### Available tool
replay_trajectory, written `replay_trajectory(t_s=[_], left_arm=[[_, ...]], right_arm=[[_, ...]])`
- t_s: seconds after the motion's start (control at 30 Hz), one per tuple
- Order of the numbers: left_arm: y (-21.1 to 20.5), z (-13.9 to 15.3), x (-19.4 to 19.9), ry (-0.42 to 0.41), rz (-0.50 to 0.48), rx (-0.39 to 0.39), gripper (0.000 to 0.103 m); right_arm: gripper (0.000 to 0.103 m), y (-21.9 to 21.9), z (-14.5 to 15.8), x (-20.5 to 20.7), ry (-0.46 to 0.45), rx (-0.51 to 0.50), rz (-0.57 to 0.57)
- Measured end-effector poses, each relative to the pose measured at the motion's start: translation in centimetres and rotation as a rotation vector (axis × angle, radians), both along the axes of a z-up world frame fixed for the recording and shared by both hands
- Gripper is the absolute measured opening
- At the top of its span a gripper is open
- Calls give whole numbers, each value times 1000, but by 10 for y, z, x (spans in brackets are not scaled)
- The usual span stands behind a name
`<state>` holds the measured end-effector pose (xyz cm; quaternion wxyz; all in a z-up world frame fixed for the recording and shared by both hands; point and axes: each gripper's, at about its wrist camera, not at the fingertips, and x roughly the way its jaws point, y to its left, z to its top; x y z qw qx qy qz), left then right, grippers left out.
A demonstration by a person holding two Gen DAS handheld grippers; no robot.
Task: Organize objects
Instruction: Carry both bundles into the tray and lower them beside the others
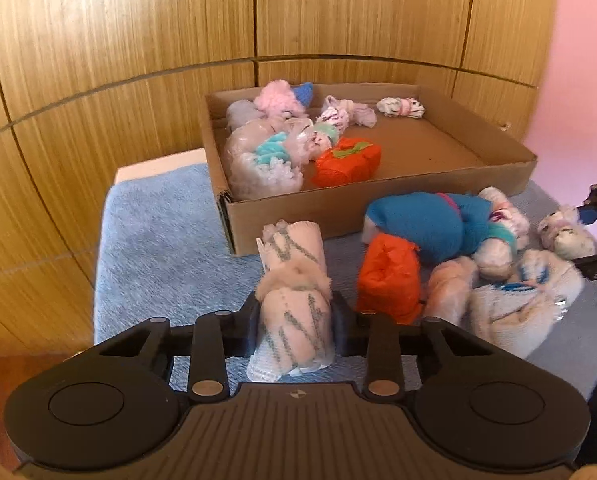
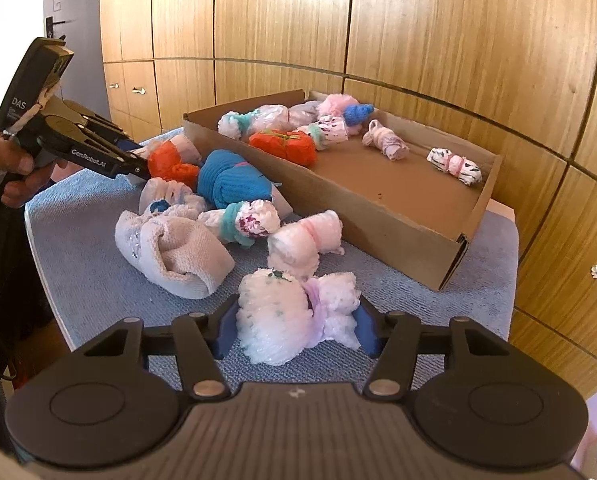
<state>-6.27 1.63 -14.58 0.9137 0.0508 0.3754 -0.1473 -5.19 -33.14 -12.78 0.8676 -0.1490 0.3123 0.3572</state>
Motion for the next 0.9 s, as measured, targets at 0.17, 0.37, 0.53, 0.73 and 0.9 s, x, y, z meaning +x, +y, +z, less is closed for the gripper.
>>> replay_trajectory(t_s=[0.17, 0.37, 0.53, 0.73, 0.9], left_arm=[[9, 24, -3, -6, 12, -16, 41], [8, 73, 7, -67, 4, 22, 41], [-13, 113, 36, -115, -38, 38, 41], [-63, 137, 79, -123, -134, 46, 41], [-100, 129, 109, -95, -180, 56, 41]], right_arm=[[54, -12, 17, 1, -11, 30, -42], [54, -20, 54, 11, -65, 39, -59], [54, -19, 87, 38, -119, 28, -78], [54, -8, 108, 86, -136, -2, -113], [54, 7, 105, 118, -127, -30, -113]])
